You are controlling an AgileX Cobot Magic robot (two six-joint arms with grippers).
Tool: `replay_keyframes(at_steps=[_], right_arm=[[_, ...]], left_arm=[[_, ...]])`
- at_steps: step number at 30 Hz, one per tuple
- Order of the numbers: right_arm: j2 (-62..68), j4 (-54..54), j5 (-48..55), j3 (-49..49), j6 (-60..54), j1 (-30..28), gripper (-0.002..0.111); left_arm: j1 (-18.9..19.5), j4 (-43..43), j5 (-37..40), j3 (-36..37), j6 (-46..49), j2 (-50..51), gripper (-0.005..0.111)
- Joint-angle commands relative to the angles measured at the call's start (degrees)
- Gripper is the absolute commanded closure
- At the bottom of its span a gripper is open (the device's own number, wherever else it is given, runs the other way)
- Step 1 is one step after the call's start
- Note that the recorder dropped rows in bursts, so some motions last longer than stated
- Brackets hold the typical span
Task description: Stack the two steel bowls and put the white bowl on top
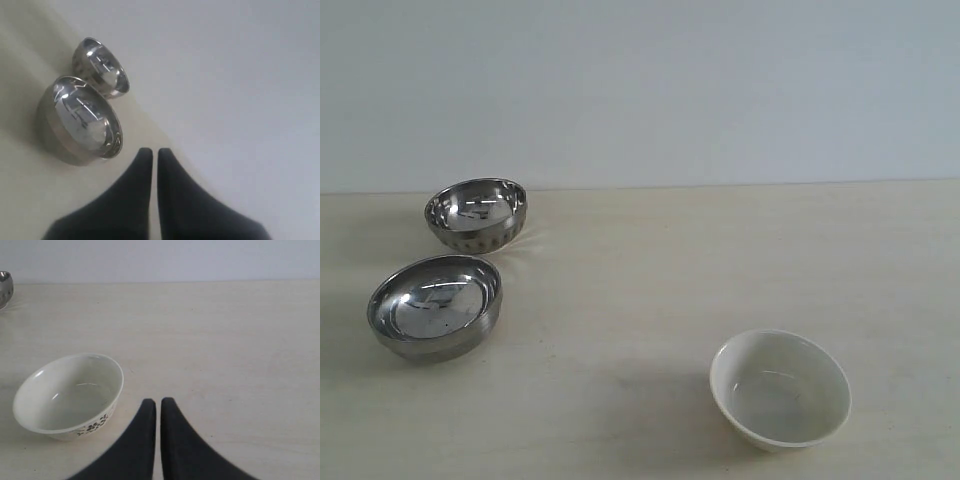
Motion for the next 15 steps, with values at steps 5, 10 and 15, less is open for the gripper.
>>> replay_keyframes(at_steps=[5,10,15], right_arm=[[-0.24,-0.14,-0.18,-0.03,-0.03,-0.22,0.108],[-0.24,-0.14,-0.18,-0.03,-0.03,-0.22,0.108],[-0.24,-0.14,-0.18,-0.03,-0.03,-0.22,0.108]], left_arm=[[0.18,-1.96,-4.78,0.17,-0.39,-0.12,0.103],[0.18,-9.43,-5.86,0.17,-0.39,-0.12,0.103],[0.18,-9.63,-9.35,-6.11,18.84,-0.12,0.103]])
